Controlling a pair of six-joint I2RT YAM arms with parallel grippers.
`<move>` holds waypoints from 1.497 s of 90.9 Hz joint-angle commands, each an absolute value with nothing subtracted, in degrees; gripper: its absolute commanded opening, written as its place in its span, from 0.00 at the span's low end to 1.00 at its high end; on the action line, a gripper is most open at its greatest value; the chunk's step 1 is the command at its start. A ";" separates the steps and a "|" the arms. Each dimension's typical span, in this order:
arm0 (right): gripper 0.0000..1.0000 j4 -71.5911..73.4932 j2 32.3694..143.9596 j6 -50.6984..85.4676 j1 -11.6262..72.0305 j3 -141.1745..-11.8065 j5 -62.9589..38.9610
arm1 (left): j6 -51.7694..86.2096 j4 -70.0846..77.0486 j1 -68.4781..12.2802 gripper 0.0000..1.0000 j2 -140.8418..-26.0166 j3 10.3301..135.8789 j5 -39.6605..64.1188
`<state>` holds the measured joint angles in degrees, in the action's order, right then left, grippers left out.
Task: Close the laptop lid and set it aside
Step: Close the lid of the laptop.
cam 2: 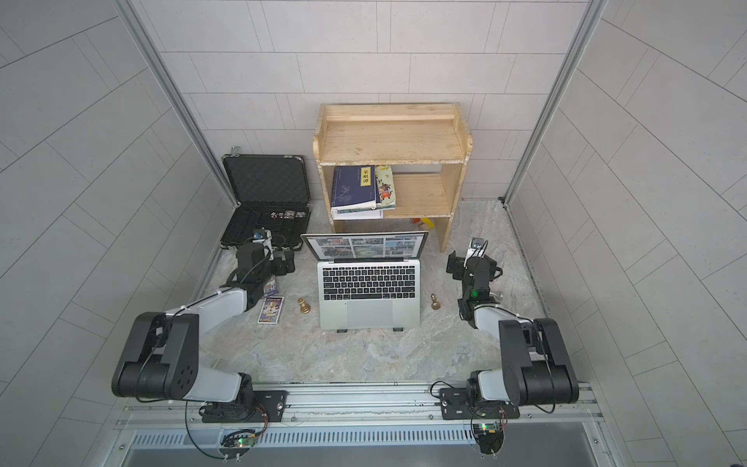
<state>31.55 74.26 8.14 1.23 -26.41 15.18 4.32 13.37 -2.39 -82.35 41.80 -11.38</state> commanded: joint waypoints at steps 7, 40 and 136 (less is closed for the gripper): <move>1.00 11.86 65.82 16.91 0.80 -31.18 20.28 | 11.23 -6.61 -2.54 1.00 -74.03 43.45 -11.04; 0.99 -21.27 63.60 29.76 0.70 -52.80 15.88 | 26.37 -22.75 -3.00 1.00 -62.19 52.35 -8.38; 0.92 -45.45 66.87 32.78 8.59 -86.19 -8.75 | 42.28 -42.80 -10.95 1.00 -69.48 88.10 12.78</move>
<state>-41.98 65.98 36.27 6.42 -84.99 -8.27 42.87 -40.88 -8.84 -68.60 86.04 13.67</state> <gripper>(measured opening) 0.926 0.999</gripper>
